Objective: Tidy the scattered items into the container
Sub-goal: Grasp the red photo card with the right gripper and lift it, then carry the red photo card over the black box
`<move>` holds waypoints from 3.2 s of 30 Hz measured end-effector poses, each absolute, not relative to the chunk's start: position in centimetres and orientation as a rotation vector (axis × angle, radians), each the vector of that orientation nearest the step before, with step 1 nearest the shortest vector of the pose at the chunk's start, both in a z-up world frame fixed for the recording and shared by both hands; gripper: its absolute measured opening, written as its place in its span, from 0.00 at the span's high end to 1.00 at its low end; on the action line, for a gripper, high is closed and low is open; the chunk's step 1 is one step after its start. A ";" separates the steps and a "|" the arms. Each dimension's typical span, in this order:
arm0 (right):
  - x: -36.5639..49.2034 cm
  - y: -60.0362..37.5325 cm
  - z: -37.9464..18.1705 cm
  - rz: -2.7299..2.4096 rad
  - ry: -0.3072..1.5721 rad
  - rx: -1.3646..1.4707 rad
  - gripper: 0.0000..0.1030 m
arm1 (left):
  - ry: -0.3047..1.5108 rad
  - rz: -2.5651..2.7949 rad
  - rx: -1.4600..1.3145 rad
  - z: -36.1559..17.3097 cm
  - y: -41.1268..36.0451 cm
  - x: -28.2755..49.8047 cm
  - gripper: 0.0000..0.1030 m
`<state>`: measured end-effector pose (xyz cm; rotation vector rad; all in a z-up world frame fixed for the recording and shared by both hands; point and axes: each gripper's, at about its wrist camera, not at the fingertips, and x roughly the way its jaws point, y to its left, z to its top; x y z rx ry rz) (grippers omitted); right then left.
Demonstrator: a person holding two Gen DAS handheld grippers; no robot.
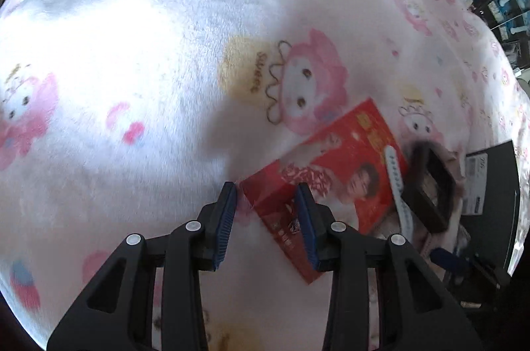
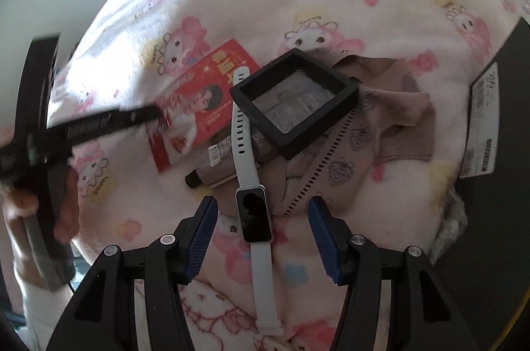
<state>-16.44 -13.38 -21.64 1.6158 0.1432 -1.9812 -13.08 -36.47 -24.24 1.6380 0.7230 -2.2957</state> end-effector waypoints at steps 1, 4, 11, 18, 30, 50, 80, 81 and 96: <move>-16.4 -13.5 -21.7 -1.986 0.157 1.614 0.48 | 0.728 -2.293 1.647 -24.4 -36.4 -13.1 0.64; -16.6 -13.3 -21.9 -1.983 0.133 1.624 0.48 | 0.759 -2.319 1.682 -24.3 -35.5 -12.2 0.64; -16.6 -14.1 -21.9 -1.909 0.058 1.616 0.48 | 0.706 -2.415 1.626 -22.6 -35.3 -11.2 0.64; -16.8 -16.1 -22.7 -1.869 0.075 1.620 0.48 | 0.653 -2.371 1.625 -24.9 -36.5 -13.8 0.64; -17.4 -14.1 -22.5 -1.939 -0.057 1.641 0.48 | 0.851 -2.468 1.718 -23.9 -32.6 -10.5 0.69; -15.0 -12.5 -20.4 -1.963 0.051 1.621 0.55 | 0.874 -2.503 1.865 -23.3 -28.3 -9.7 0.68; -14.5 -12.9 -19.6 -1.845 -0.115 1.548 0.55 | 0.907 -2.548 1.749 -20.8 -27.8 -8.7 0.73; -14.1 -12.6 -18.6 -1.848 -0.122 1.530 0.55 | 0.899 -2.561 1.733 -20.1 -27.7 -8.3 0.73; -6.6 -6.5 -8.3 -1.969 -0.105 1.317 0.55 | 0.782 -2.762 1.542 -9.4 -21.3 -3.4 0.74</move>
